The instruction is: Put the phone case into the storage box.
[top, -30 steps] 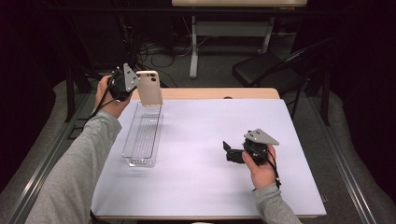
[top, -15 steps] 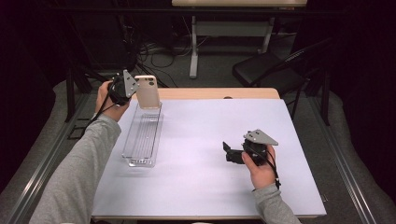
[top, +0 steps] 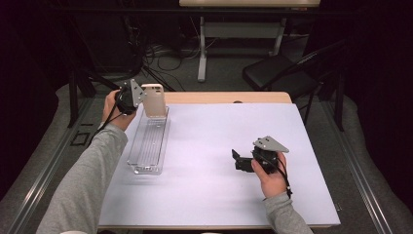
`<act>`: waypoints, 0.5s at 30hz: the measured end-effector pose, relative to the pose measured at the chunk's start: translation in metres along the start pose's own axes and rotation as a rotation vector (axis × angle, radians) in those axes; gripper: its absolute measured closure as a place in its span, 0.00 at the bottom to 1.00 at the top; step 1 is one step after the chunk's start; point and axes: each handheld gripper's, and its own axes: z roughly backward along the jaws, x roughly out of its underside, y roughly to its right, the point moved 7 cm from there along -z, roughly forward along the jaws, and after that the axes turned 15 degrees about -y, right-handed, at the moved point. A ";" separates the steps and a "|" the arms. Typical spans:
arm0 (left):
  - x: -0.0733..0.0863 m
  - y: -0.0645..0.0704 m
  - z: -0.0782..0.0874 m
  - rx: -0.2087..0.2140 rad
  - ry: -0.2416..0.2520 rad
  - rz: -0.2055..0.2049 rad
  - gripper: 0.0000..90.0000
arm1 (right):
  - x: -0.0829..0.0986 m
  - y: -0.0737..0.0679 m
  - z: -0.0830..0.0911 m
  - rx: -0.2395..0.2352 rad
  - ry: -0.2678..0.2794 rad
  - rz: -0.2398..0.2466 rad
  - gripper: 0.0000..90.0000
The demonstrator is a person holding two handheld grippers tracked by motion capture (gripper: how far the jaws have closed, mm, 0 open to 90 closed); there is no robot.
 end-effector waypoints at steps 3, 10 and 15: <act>0.002 0.004 -0.004 0.003 -0.004 -0.007 0.89 | 0.001 0.001 -0.001 0.002 -0.004 0.004 0.00; 0.008 0.012 -0.012 0.003 -0.010 -0.010 0.89 | 0.003 -0.001 -0.003 0.002 -0.011 0.005 0.00; 0.008 0.014 -0.015 -0.008 -0.007 -0.018 0.89 | 0.003 -0.001 -0.005 0.003 -0.015 0.010 0.00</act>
